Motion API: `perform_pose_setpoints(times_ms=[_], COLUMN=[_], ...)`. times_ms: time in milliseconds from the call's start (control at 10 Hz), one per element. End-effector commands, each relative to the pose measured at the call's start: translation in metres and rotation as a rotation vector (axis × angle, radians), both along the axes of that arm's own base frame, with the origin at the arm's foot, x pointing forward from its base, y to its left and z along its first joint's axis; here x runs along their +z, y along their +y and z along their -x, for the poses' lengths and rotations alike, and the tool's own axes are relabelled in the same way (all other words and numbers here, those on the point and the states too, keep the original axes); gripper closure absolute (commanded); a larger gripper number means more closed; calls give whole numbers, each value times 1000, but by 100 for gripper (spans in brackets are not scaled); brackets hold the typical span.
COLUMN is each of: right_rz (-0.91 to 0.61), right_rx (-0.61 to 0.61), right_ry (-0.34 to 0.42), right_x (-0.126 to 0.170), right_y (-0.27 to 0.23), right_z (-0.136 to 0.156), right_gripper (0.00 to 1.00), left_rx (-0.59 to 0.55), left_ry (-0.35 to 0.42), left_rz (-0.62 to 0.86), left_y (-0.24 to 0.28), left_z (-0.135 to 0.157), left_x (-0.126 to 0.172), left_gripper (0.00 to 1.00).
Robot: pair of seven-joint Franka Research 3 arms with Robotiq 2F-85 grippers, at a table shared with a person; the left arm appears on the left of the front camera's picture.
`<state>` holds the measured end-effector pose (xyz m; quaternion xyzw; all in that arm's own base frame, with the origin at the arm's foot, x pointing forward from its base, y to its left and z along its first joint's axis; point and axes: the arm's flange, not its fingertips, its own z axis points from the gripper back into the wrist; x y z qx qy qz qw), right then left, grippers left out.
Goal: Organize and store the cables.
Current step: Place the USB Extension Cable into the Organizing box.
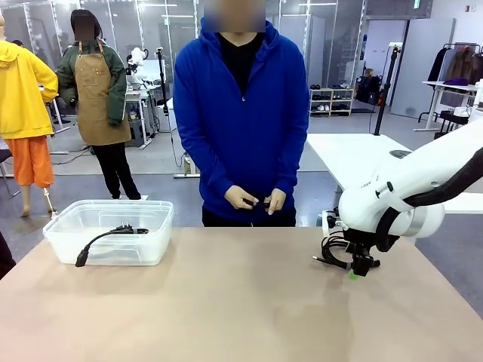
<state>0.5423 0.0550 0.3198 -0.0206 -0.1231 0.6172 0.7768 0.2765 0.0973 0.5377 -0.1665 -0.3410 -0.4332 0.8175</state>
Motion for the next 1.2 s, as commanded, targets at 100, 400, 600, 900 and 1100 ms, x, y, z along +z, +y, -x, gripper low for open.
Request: perform_pose_setpoints(times_ms=[100, 400, 600, 900, 1100], right_rz=[2, -13, -11, -38, -8], right_rx=[-2, -4, -12, 10, 24], right_ry=[-9, 25, 51, 73, 97], right_x=[4, -17, -24, -26, -23], right_y=[-1, -3, -7, -10, -5], right_z=[2, -13, -23, -23, -25], right_gripper=[0, 0, 0, 98, 100], left_rx=[-12, -12, -12, -12, -12], left_ry=[2, 2, 2, 2, 2], left_rz=[-1, -1, -1, -1, -1], left_y=[-1, -1, -1, -1, -1], left_z=[1, 1, 1, 1, 1], left_x=[1, 1, 1, 1, 1], left_gripper=[0, 0, 0, 0, 0])
